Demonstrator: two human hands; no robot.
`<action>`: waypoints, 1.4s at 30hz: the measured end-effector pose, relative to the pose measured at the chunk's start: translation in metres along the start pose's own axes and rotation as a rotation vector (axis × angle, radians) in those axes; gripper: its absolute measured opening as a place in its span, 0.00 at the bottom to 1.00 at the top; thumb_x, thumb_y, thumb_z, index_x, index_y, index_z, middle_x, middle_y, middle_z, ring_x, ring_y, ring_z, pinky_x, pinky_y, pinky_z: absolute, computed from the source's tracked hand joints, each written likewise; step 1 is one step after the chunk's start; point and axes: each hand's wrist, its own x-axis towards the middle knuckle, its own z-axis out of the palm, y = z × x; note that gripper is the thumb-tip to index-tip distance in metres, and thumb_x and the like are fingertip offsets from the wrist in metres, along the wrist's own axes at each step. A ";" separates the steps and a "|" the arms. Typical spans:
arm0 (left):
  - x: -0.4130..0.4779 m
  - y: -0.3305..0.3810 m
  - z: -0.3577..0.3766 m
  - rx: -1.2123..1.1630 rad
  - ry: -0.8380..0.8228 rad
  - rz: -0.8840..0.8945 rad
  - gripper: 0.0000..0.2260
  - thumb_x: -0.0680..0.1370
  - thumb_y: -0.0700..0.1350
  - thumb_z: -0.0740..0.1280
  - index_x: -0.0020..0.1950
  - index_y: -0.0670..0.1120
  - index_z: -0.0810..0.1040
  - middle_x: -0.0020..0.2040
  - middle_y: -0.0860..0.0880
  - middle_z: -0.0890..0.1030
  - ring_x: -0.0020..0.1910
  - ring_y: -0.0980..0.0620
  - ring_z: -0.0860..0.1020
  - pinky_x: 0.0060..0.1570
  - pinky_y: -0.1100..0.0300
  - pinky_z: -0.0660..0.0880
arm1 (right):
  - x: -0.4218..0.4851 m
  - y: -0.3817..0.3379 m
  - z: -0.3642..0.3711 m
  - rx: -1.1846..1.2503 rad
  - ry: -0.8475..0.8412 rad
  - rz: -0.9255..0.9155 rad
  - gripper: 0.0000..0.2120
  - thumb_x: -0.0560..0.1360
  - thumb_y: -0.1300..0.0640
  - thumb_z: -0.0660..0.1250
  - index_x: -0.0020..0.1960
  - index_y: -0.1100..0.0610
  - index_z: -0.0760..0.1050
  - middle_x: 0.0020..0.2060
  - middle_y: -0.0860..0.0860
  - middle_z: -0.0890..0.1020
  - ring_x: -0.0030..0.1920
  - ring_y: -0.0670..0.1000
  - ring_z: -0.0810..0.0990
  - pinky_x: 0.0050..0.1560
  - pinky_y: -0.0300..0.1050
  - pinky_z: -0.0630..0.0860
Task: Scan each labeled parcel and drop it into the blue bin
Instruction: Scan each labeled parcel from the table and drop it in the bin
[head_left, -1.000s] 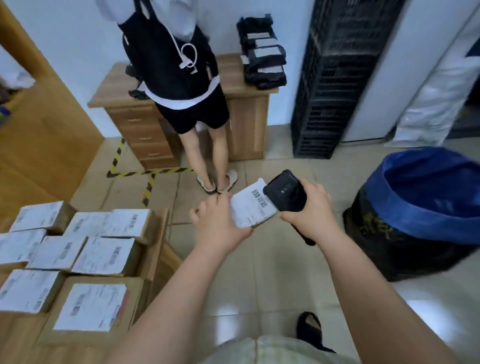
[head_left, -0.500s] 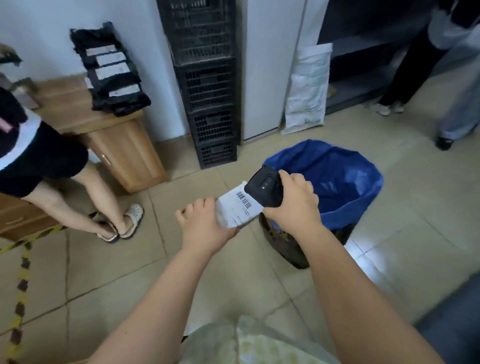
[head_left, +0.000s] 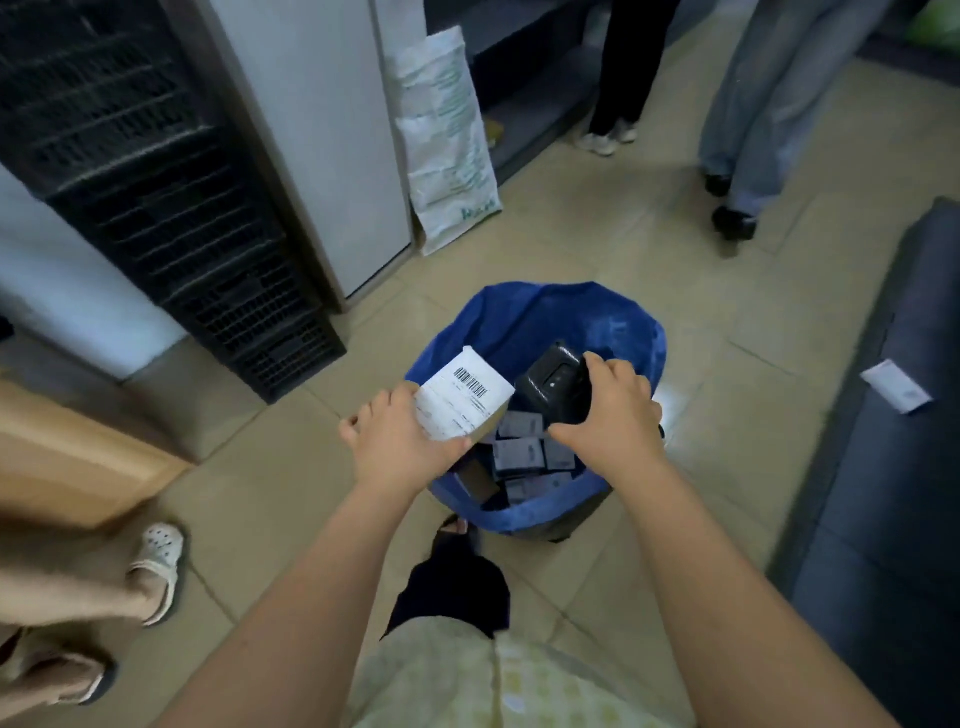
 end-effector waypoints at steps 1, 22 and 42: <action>0.026 0.005 0.003 0.003 -0.022 0.032 0.38 0.63 0.66 0.74 0.68 0.52 0.69 0.62 0.51 0.73 0.65 0.47 0.70 0.67 0.48 0.56 | 0.020 -0.002 0.003 0.017 0.001 0.027 0.44 0.70 0.46 0.75 0.78 0.51 0.55 0.70 0.52 0.65 0.69 0.58 0.64 0.67 0.57 0.67; 0.312 0.014 0.358 0.088 -0.435 0.128 0.36 0.68 0.58 0.76 0.71 0.51 0.66 0.70 0.47 0.69 0.70 0.44 0.64 0.70 0.43 0.56 | 0.288 0.091 0.297 0.550 -0.032 0.800 0.39 0.65 0.51 0.80 0.73 0.51 0.67 0.66 0.53 0.70 0.67 0.57 0.68 0.65 0.59 0.71; 0.412 -0.075 0.680 0.168 -0.571 0.524 0.44 0.75 0.63 0.69 0.81 0.44 0.53 0.79 0.42 0.58 0.77 0.42 0.56 0.77 0.47 0.46 | 0.382 0.250 0.610 0.456 -0.082 0.713 0.47 0.69 0.53 0.77 0.80 0.54 0.53 0.74 0.55 0.61 0.73 0.57 0.60 0.74 0.58 0.61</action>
